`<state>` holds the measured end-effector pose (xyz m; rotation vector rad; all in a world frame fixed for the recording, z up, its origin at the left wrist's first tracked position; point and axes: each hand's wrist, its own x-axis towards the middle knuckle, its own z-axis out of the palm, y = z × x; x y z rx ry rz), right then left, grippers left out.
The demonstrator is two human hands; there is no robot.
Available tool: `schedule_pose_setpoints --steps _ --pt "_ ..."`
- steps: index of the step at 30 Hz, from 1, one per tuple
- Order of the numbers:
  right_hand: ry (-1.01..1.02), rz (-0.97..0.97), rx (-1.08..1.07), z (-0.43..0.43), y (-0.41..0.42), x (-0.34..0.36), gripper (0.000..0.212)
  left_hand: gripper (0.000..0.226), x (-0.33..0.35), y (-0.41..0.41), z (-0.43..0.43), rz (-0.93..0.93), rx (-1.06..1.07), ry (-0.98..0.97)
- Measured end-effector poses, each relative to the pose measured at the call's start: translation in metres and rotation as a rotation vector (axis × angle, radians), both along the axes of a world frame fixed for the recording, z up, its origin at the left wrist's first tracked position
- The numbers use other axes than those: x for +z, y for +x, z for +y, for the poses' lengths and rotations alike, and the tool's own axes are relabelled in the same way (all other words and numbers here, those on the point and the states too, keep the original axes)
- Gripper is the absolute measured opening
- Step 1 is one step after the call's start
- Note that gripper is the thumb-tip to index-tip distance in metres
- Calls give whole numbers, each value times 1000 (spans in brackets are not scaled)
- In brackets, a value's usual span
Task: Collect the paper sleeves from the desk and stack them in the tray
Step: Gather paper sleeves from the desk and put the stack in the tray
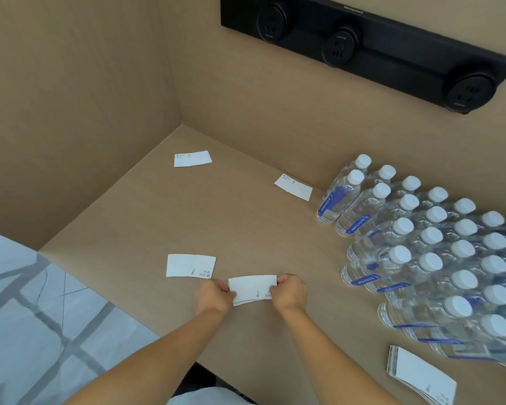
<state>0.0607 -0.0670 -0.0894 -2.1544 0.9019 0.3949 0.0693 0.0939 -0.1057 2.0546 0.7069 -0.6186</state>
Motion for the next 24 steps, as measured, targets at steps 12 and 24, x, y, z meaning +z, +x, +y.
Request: schedule_pose_setpoints --steps 12,24 --pt "70 -27 23 -4 -7 5 43 27 -7 -7 -5 35 178 -113" --pt "116 -17 105 -12 -17 4 47 8 -5 -11 -8 -3 72 -46"
